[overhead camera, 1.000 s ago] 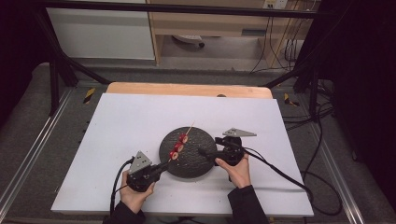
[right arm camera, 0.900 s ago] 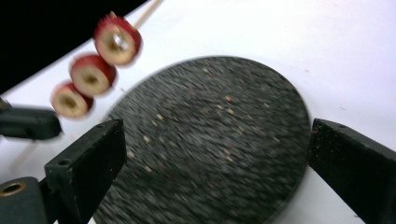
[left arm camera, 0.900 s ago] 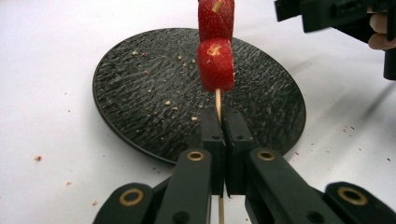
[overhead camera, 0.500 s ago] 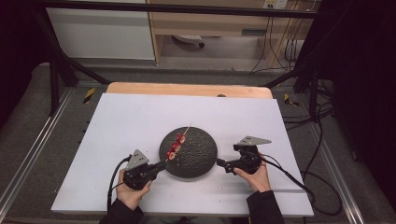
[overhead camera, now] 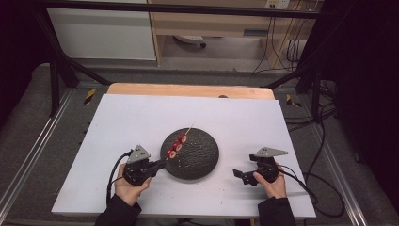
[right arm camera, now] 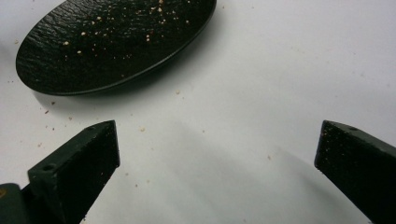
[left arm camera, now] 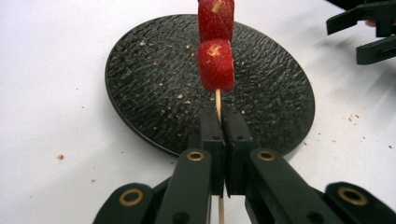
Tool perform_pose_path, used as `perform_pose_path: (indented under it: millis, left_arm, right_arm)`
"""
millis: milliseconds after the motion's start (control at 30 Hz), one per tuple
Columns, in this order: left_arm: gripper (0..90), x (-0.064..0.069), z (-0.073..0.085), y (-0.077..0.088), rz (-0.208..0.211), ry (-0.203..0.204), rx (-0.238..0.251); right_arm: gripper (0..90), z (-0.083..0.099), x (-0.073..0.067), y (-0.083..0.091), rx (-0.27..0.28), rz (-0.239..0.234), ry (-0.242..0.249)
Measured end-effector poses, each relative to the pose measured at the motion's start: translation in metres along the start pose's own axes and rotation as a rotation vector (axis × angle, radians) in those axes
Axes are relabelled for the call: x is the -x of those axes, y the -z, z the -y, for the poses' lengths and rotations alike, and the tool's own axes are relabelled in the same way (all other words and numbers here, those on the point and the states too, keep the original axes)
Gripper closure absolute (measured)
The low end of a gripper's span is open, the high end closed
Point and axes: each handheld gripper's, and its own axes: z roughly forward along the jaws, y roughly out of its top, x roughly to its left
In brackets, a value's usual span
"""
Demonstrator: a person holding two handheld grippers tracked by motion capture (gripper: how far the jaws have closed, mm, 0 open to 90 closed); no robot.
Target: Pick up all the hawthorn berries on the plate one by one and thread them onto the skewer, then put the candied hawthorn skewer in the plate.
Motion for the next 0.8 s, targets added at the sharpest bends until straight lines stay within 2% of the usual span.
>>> perform_pose_path:
  millis: [433,800]
  left_arm:
    - [88.3,0.001,-0.028,-0.003,-0.023,-0.062,-0.067]
    - [88.3,0.005,-0.048,-0.021,-0.032,-0.086,-0.13]
  right_arm:
    - [0.9,0.007,0.005,0.008,0.0,0.003,-0.001]
    - [1.0,0.01,0.007,0.012,-0.003,0.008,-0.014]
